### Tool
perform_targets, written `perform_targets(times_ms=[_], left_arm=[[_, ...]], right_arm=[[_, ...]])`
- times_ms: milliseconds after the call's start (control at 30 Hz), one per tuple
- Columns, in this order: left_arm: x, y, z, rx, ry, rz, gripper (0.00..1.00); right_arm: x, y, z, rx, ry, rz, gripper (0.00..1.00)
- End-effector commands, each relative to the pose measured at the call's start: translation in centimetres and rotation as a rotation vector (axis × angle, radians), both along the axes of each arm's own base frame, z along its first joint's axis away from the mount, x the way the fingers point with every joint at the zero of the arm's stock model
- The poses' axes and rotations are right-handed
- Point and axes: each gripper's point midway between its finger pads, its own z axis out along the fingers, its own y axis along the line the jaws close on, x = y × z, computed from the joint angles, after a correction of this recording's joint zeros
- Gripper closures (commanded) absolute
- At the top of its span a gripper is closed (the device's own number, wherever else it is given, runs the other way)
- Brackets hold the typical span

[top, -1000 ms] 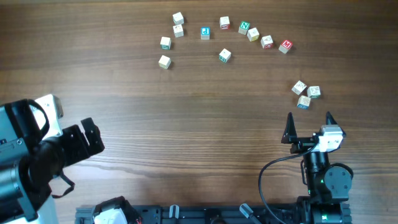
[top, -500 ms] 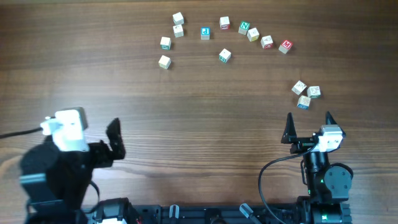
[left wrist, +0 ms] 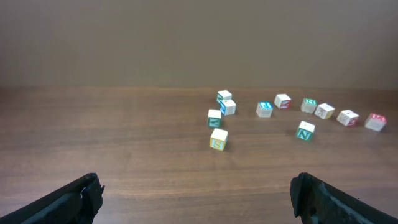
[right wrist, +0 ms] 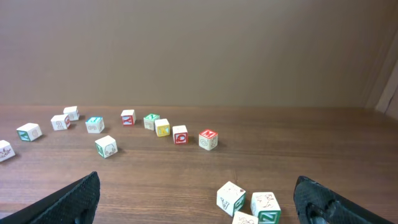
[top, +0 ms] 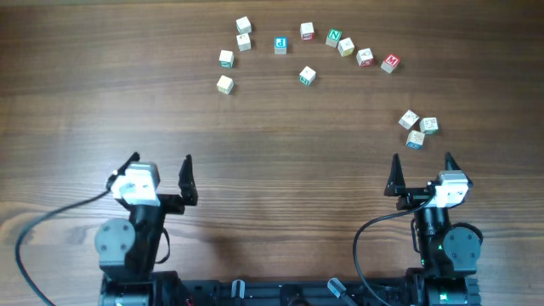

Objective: Form a circle

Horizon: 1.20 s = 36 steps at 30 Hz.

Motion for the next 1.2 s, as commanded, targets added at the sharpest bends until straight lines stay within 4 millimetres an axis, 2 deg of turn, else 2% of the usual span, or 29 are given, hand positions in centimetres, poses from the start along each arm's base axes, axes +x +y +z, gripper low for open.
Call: perform_targets(times_ms=[0, 100, 367, 433, 567, 1167], left_arm=[[-0.2, -0.3, -1.4, 0.117, -0.031, -0.031, 0.0], [-0.1, 0.0, -2.3, 0.152, -0.033, -0.019, 0.0], [0.2, 0.3, -1.9, 0.156, -0.194, 0.012, 0.0], [0.2, 0.3, -2.1, 0.157, -0.189, 0.009, 0.0], [0.2, 0.1, -4.5, 0.133, -0.089, -0.001, 0.0], [0.2, 0.0, -4.4, 0.132, -0.093, -0.009, 0.0]], right_arm=[[-0.1, 0.1, 0.2, -0.017, -0.012, 0.008, 0.0], [-0.1, 0.1, 0.2, -0.017, -0.012, 0.008, 0.0], [-0.1, 0.1, 0.2, -0.017, -0.012, 0.008, 0.0], [-0.1, 0.1, 0.2, -0.017, -0.012, 0.008, 0.0], [-0.1, 0.1, 0.2, -0.017, -0.012, 0.008, 0.0], [-0.1, 0.1, 0.2, -0.017, -0.012, 0.008, 0.0]])
